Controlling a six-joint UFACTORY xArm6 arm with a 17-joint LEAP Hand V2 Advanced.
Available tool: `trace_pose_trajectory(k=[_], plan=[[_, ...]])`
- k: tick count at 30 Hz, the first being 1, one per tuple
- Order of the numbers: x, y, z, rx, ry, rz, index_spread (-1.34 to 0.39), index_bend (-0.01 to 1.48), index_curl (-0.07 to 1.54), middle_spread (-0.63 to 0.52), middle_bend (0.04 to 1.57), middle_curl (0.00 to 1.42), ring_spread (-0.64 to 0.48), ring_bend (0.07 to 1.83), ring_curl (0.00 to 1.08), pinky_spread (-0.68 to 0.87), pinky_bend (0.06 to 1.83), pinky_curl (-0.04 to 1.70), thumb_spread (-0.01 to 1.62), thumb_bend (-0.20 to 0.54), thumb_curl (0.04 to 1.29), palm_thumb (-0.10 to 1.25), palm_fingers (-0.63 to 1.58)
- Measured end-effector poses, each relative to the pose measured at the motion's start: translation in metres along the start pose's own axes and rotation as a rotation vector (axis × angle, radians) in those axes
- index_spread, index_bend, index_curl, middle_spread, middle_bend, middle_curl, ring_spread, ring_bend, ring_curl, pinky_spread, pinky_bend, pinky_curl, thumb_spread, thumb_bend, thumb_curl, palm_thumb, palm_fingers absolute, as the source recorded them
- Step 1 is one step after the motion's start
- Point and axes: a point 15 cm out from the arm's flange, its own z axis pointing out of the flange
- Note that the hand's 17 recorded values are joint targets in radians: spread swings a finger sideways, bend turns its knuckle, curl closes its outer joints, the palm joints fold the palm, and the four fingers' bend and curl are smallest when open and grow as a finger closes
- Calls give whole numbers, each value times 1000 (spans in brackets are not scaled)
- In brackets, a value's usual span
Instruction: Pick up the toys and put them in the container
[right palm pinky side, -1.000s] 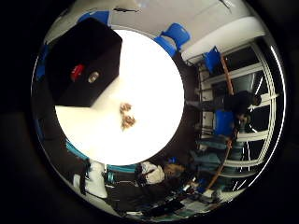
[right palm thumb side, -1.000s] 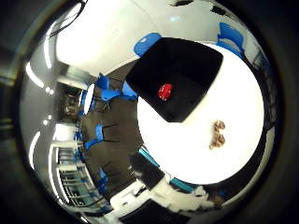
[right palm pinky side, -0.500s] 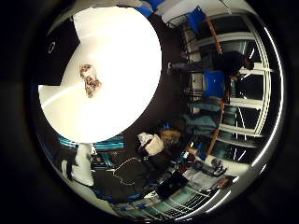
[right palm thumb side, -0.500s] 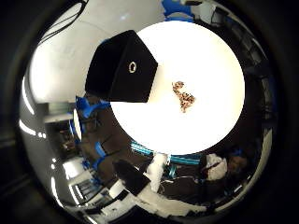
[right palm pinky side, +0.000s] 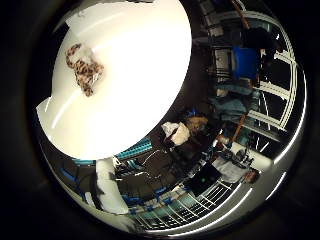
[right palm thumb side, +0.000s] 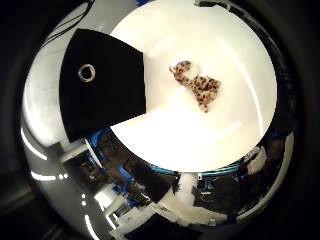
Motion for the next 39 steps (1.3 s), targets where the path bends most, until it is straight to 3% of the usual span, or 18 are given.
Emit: trace_pose_trajectory(k=[20,39], plan=[[15,-25,70,-91,-30,76,-46,162,295,274,196,313,293,469,205,474,573,235,1065,-23,287,381,153],[9,-54,139,-192,15,74,-44,171,298,266,193,317,291,431,211,505,555,251,1067,-24,288,411,154]])
